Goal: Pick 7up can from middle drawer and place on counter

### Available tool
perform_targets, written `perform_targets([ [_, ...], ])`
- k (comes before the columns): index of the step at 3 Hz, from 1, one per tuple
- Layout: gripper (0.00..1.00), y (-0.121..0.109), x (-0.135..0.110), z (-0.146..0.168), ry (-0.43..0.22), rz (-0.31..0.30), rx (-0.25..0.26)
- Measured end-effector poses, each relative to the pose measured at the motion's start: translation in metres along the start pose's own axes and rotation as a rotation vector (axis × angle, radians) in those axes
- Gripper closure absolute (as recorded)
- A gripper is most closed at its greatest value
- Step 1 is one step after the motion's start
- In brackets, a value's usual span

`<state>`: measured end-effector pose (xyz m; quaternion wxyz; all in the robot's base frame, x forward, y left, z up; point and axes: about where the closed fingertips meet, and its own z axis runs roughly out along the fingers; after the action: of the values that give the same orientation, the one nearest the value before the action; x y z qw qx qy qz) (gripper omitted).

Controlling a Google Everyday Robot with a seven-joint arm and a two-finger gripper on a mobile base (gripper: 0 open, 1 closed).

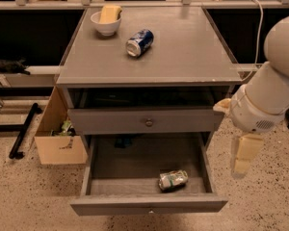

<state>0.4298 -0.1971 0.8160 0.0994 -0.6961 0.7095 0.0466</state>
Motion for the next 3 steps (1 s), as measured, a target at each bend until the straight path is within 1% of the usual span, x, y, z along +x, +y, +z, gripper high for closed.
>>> perform_targets([
  [1, 0.00, 0.019, 0.006, 0.065, -0.030, -0.028, -0.067],
  [2, 0.00, 0.019, 0.006, 0.065, -0.030, -0.028, -0.067],
  [3, 0.00, 0.008, 0.011, 0.107, -0.039, -0.061, -0.065],
])
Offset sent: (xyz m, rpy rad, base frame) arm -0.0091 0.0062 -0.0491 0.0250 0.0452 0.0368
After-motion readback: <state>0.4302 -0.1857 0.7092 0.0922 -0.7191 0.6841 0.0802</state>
